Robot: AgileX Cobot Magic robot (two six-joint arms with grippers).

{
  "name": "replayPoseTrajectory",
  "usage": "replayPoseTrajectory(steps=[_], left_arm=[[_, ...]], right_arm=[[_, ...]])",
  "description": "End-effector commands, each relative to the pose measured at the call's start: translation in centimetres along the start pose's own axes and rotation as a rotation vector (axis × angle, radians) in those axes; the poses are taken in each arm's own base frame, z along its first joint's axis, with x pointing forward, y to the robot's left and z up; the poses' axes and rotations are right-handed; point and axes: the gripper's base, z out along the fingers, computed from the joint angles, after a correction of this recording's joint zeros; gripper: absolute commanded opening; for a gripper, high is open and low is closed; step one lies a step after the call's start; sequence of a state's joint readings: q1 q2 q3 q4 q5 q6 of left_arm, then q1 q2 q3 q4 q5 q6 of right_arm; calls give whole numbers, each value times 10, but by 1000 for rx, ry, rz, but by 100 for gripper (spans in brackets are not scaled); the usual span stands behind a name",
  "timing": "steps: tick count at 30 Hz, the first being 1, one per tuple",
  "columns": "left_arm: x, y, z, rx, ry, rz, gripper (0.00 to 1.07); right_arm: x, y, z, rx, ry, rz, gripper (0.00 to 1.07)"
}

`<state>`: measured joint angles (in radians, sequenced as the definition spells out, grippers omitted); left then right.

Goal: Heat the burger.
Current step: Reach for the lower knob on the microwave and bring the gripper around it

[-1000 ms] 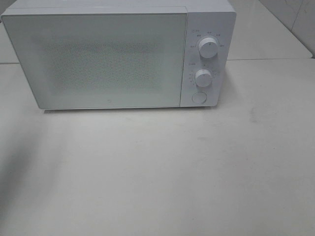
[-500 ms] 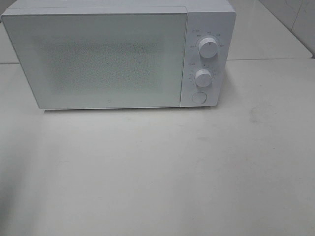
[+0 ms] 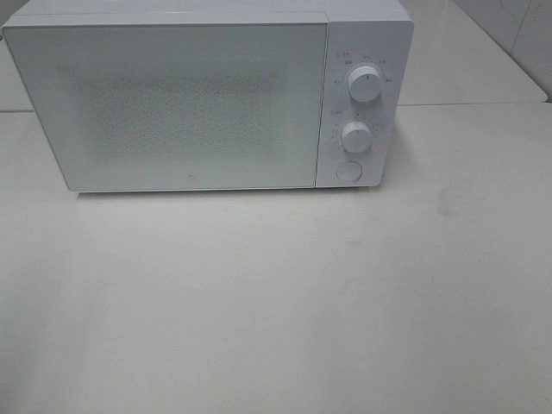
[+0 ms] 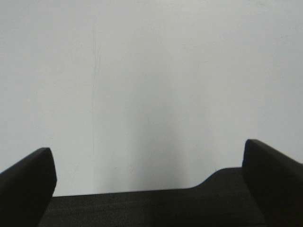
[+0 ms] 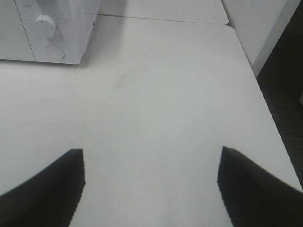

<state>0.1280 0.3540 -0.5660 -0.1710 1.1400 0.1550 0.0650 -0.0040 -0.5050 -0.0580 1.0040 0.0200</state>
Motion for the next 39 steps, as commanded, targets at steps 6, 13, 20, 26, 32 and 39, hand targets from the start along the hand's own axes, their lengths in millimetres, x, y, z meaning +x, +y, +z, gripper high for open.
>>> replayPoseTrajectory(steps=[6, 13, 20, 26, 32, 39], left_arm=[[21, -2, -14, -35, -210, 1, 101], [34, -4, -27, -62, -324, 4, 101], [42, -5, -34, -70, -390, 13, 101], [42, -3, -34, -87, -391, -2, 101], [43, 1, -34, -120, -390, -54, 101], [43, 1, -34, -121, -390, -53, 101]], right_arm=[[2, 0, -3, 9, -40, 1, 75], [2, 0, -3, 9, -40, 1, 75], [2, 0, -3, 9, -39, 1, 75], [2, 0, -3, 9, -39, 1, 75], [2, 0, -3, 9, -39, 1, 75], [2, 0, -3, 9, -39, 1, 75]])
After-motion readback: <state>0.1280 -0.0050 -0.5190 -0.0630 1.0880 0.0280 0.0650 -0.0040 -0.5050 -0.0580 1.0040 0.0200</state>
